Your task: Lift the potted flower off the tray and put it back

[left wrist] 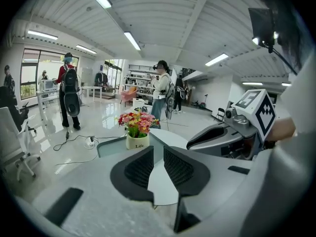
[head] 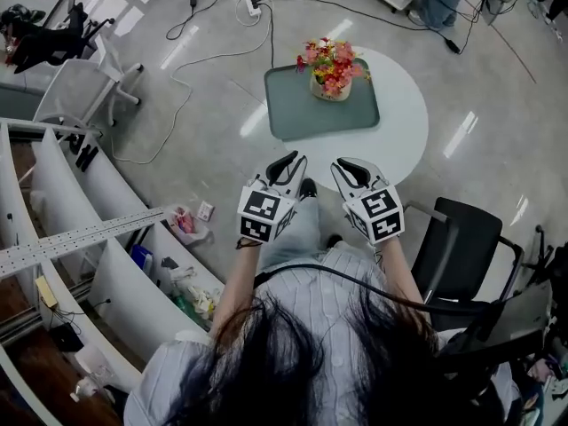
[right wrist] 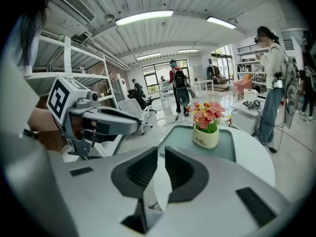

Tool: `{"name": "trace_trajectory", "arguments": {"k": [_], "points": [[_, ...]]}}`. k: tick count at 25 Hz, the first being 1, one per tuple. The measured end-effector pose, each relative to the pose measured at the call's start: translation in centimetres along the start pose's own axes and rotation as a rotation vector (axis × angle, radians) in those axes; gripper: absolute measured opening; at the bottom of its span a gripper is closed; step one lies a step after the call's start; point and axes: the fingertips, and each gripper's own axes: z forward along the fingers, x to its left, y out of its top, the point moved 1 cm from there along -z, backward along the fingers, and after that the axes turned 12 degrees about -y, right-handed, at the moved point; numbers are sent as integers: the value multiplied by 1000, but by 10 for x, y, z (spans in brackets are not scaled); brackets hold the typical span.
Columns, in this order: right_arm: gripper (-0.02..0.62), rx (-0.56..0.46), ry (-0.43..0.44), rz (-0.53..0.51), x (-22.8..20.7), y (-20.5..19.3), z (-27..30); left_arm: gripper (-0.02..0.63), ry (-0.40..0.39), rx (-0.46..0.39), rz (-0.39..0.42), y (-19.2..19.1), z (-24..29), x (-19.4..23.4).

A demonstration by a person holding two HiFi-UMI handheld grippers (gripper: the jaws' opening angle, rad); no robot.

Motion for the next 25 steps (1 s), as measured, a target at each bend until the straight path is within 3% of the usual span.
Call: {"name": "trace_trajectory", "arguments": {"k": [14, 25], "points": [[63, 21, -114, 20, -26, 22, 31, 71, -120, 39, -1, 3, 27, 47], [63, 18, -173, 62, -51, 20, 23, 72, -145, 39, -14, -3, 42, 61]]}}
